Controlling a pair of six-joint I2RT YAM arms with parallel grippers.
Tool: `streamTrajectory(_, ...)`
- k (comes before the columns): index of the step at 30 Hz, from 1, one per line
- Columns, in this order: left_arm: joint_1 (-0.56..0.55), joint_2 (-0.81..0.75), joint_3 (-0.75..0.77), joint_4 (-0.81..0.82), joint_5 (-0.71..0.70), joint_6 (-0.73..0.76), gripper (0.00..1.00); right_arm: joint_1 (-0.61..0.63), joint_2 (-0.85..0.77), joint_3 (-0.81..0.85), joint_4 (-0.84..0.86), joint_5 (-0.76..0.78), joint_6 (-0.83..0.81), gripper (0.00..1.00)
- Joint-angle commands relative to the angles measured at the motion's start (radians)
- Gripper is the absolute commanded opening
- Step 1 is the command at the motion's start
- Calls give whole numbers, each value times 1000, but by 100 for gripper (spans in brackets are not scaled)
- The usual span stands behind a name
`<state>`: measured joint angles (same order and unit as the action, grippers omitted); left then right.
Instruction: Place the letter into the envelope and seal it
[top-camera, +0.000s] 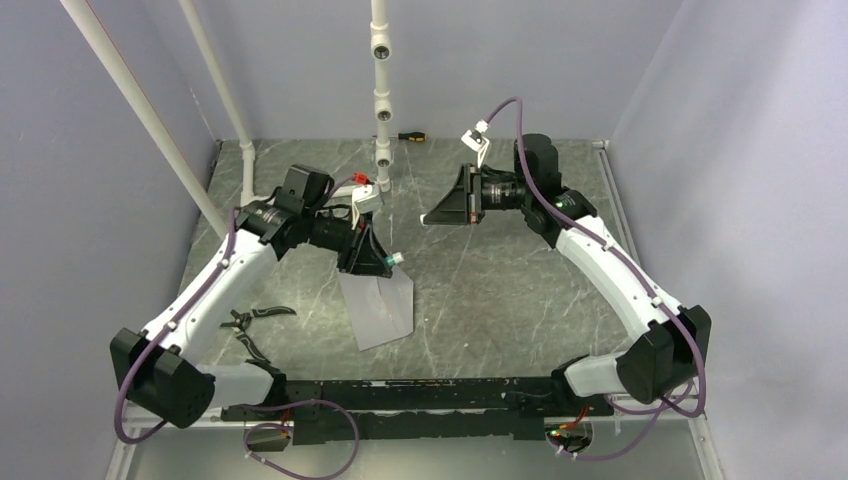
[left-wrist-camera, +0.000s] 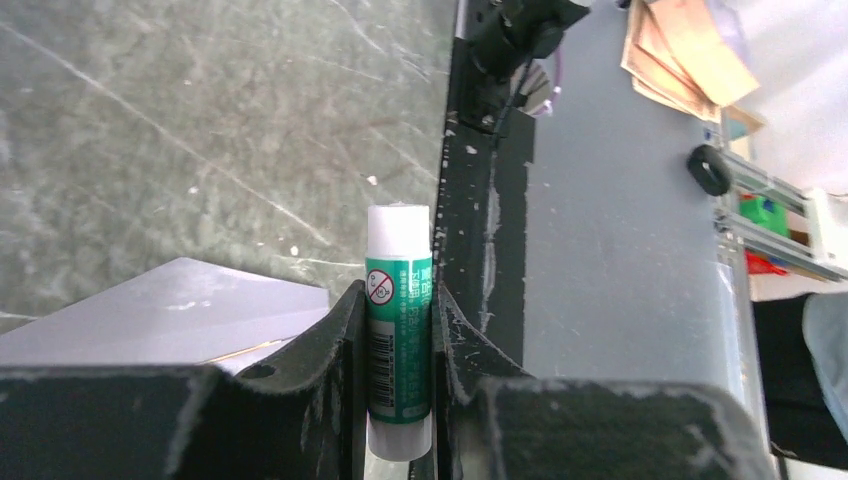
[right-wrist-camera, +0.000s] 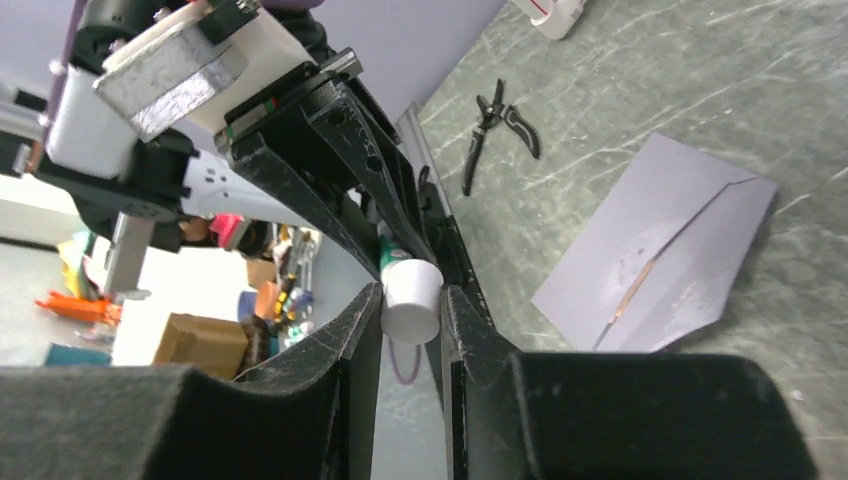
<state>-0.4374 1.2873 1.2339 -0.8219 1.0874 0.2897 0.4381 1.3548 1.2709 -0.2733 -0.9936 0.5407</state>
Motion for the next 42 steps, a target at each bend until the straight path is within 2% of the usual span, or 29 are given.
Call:
streamTrajectory(1, -1, -46, 1, 134, -127, -116, 3, 41, -25, 21, 71, 103, 193, 0)
streamTrajectory(6, -1, -22, 24, 96, -139, -94, 2, 52, -20, 38, -40, 206, 140, 0)
streamTrajectory(9, -1, -22, 25, 80, -160, -98, 2, 51, 11, 88, -230, 404, 58, 0)
streamTrajectory(14, -1, -73, -10, 157, -220, -176, 2, 50, 122, 125, -520, 754, -120, 0)
streamTrajectory(16, -1, -93, -27, 199, -237, -212, 2, 49, 169, 123, -581, 879, -149, 0)
streamTrajectory(20, -1, -129, -58, 280, -258, -279, 2, 48, 258, 113, -610, 1011, -178, 0)
streamTrajectory(30, -1, -152, -82, 315, -244, -333, 3, 46, 443, 78, -564, 1056, -219, 0)
streamTrajectory(38, -1, -170, -96, 343, -242, -361, 2, 46, 495, 6, -435, 1048, -203, 11)
streamTrajectory(42, -1, -175, -95, 343, -246, -370, 2, 46, 503, -11, -417, 1050, -199, 20)
